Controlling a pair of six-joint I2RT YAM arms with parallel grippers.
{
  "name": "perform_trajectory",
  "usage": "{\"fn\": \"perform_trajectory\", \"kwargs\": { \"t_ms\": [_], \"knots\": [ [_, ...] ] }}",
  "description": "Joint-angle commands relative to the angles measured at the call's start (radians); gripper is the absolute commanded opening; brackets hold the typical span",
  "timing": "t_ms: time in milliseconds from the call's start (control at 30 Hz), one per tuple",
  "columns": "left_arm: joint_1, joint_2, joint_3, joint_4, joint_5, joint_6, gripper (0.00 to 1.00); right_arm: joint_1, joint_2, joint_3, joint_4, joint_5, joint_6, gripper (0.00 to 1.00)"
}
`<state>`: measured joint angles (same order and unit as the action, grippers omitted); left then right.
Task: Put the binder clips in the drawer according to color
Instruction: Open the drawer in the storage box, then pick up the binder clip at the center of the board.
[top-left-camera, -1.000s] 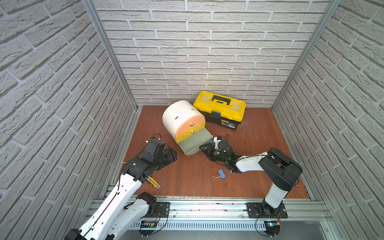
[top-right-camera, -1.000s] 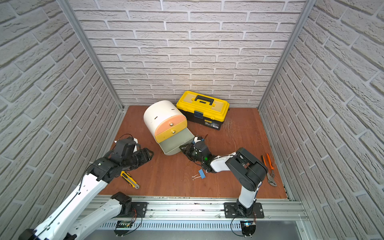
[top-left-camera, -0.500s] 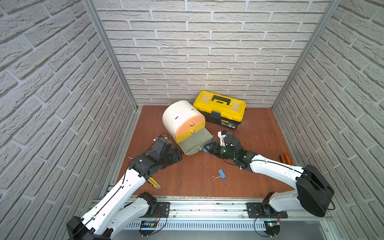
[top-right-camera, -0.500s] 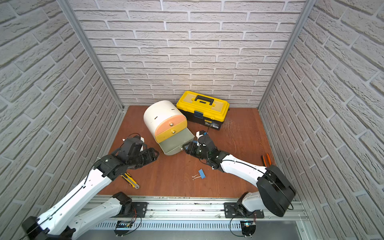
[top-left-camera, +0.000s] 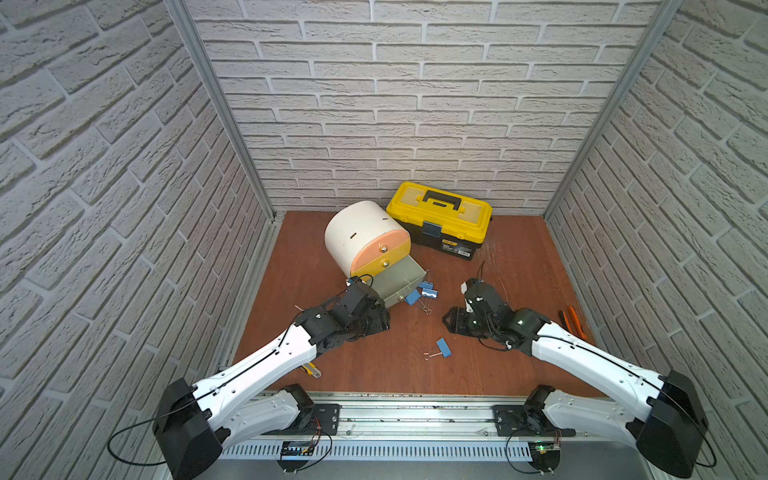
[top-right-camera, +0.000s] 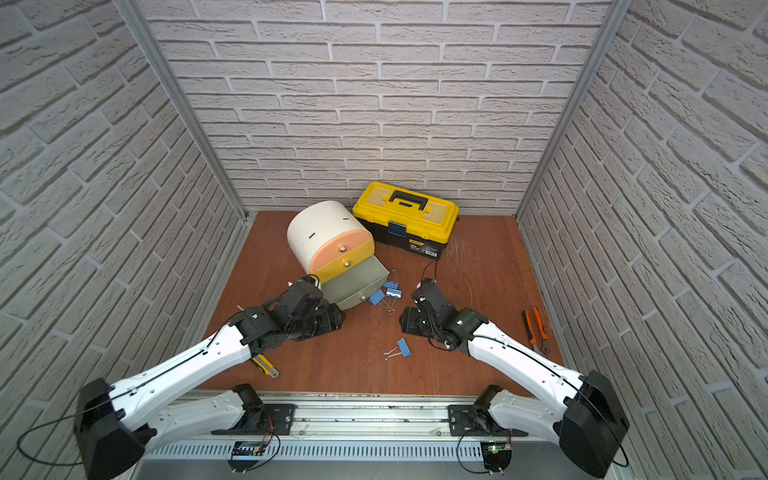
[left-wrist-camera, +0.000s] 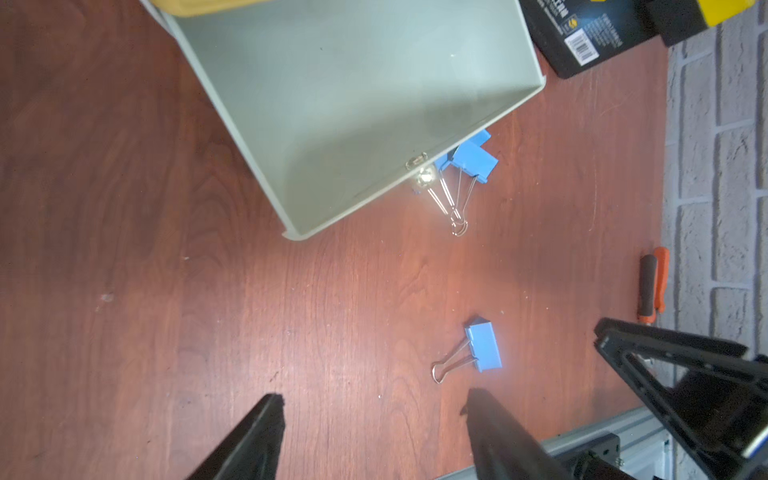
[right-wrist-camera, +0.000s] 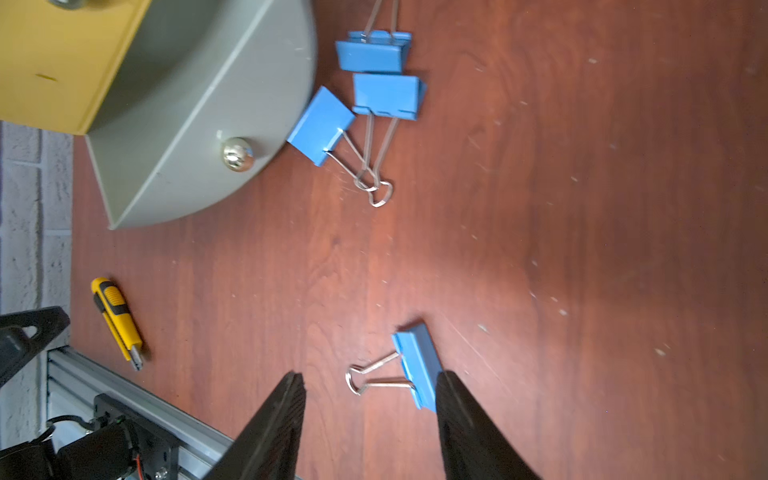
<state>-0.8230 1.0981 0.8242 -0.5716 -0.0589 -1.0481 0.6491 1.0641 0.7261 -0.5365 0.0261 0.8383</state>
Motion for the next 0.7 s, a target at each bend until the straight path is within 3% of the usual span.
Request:
{"fn": "perform_trajectory", "kwargs": {
  "t_ms": [0, 367, 667],
  "knots": [
    [-0.045, 0.073, 0.034, 0.067, -0.018, 0.094, 0.75, -0.010, -0.115, -0.041, -0.107, 0.080, 0.038, 0.53],
    [-0.111, 0.322, 0.195, 0.069, 0.115, 0.485, 0.78, -0.019, -0.441, -0.066, -0.349, 0.126, 0.073, 0.60],
    [-0.201, 0.546, 0.391, -0.027, 0.157, 0.777, 0.79, -0.020, -0.527, 0.036, -0.501, 0.129, 0.059, 0.62]
  ]
}}
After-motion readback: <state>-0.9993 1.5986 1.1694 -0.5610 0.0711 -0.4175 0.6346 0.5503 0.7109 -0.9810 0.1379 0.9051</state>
